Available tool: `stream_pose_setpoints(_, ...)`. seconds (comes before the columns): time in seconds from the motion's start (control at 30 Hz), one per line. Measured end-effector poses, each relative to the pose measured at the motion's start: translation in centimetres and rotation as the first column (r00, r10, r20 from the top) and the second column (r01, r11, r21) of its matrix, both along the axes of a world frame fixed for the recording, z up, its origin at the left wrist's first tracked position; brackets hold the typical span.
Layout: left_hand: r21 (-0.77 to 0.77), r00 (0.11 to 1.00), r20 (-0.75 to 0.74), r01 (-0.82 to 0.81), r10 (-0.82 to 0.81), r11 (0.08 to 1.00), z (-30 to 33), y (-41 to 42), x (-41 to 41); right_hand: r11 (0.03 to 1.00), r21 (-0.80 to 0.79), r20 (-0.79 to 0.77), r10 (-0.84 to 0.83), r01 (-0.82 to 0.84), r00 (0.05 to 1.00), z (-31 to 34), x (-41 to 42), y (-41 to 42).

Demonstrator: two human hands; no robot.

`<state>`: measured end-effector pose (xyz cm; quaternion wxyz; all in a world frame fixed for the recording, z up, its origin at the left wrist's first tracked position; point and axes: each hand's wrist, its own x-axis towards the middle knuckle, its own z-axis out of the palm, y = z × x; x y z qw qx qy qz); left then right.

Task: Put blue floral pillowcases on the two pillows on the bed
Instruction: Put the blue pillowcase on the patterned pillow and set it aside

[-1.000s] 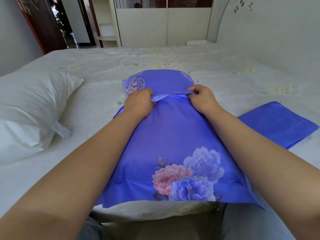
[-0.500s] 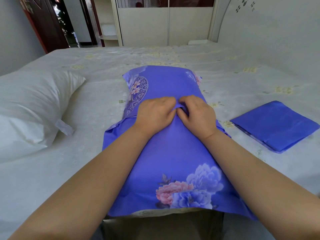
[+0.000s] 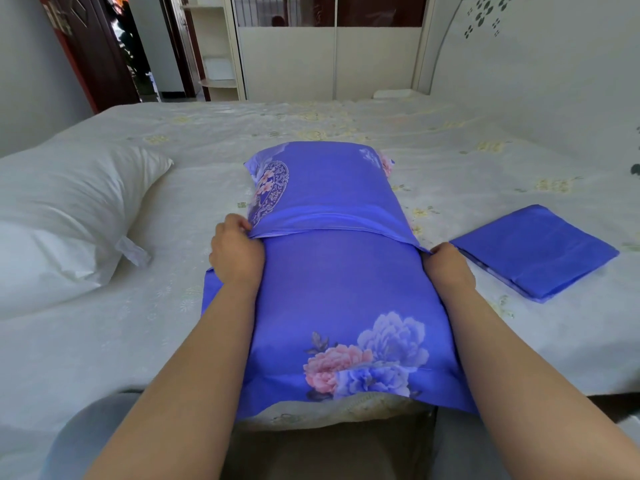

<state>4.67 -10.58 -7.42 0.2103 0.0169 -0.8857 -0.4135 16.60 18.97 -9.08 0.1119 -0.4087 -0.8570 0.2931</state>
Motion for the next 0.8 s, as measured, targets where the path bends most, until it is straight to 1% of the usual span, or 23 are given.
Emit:
stream_pose_setpoints(0.03, 0.081, 0.998, 0.053, -0.021, 0.017, 0.996, -0.7, -0.9, -0.1, 1.000, -0.001, -0.005, 0.011, -0.011, 1.000, -0.3, 0.2, 0.1)
stream_pose_setpoints(0.07, 0.131, 0.994, 0.106, -0.036, 0.022, 0.991, -1.2, -1.6, -0.3, 1.000, 0.000, -0.016, 0.018, -0.018, 1.000, -0.5, 0.2, 0.2)
stream_pose_setpoints(0.13, 0.162, 0.988, 0.149, -0.054, 0.030, 0.985, -1.9, -2.7, -0.1, 1.000, 0.009, -0.038, 0.020, -0.020, 0.999, -0.7, 0.5, 0.0)
stream_pose_setpoints(0.17, 0.177, 0.991, 0.129, -0.064, 0.041, 0.982, -2.2, -3.0, 0.1, 1.000, 0.014, -0.042, 0.010, -0.009, 0.999, -0.9, 0.7, 0.0)
stream_pose_setpoints(0.23, 0.195, 0.997, 0.021, -0.080, 0.078, 0.978, -2.1, -3.2, 1.1, 1.000, -0.005, -0.024, 0.001, -0.001, 1.000, -1.4, 1.1, 0.4)
stream_pose_setpoints(0.3, 0.122, 0.990, -0.111, -0.067, 0.081, 0.990, -1.8, -3.3, 1.8, 0.998, -0.062, -0.008, 0.029, -0.029, 1.000, -1.8, 1.4, 1.0)
stream_pose_setpoints(0.33, 0.063, 0.986, -0.160, -0.045, 0.055, 0.997, -1.3, -3.5, 1.8, 0.994, -0.092, -0.043, 0.051, -0.054, 0.998, -1.6, 1.3, 1.2)
stream_pose_setpoints(0.43, -0.164, 0.970, -0.231, 0.035, -0.073, 0.986, 1.0, -3.7, 0.5, 0.983, -0.145, -0.282, 0.072, -0.116, 0.957, 0.9, 0.6, 1.1)
stream_pose_setpoints(0.47, -0.242, 0.962, -0.236, 0.078, -0.136, 0.967, 1.9, -3.5, 0.0, 0.981, -0.126, -0.355, 0.092, -0.145, 0.930, 2.1, 0.2, 0.8)
stream_pose_setpoints(0.53, -0.372, 0.929, -0.231, 0.190, -0.289, 0.909, 3.9, -2.4, -0.5, 0.977, -0.003, -0.428, 0.191, -0.213, 0.883, 4.2, -0.6, 0.0)
stream_pose_setpoints(0.6, -0.465, 0.879, -0.211, 0.295, -0.428, 0.835, 5.4, -0.6, -0.5, 0.939, 0.195, -0.413, 0.340, -0.283, 0.845, 5.6, -1.5, -1.3)
stream_pose_setpoints(0.67, -0.518, 0.850, -0.168, 0.354, -0.499, 0.779, 6.2, 1.3, 0.0, 0.867, 0.334, -0.315, 0.473, -0.370, 0.823, 6.2, -2.5, -2.7)
stream_pose_setpoints(0.7, -0.523, 0.850, -0.155, 0.361, -0.503, 0.772, 6.5, 2.2, 0.4, 0.839, 0.362, -0.258, 0.509, -0.406, 0.821, 6.3, -2.9, -3.3)
stream_pose_setpoints(0.73, -0.507, 0.853, -0.167, 0.357, -0.495, 0.785, 6.5, 2.7, 0.7, 0.824, 0.377, -0.213, 0.521, -0.422, 0.827, 6.2, -3.0, -3.6)
stream_pose_setpoints(0.77, -0.482, 0.846, -0.214, 0.343, -0.488, 0.806, 6.3, 2.9, 1.1, 0.816, 0.403, -0.201, 0.520, -0.414, 0.830, 6.0, -2.9, -3.8)
stream_pose_setpoints(0.8, -0.451, 0.809, -0.321, 0.327, -0.492, 0.831, 5.8, 2.8, 1.5, 0.813, 0.444, -0.240, 0.514, -0.377, 0.824, 5.7, -2.6, -4.0)
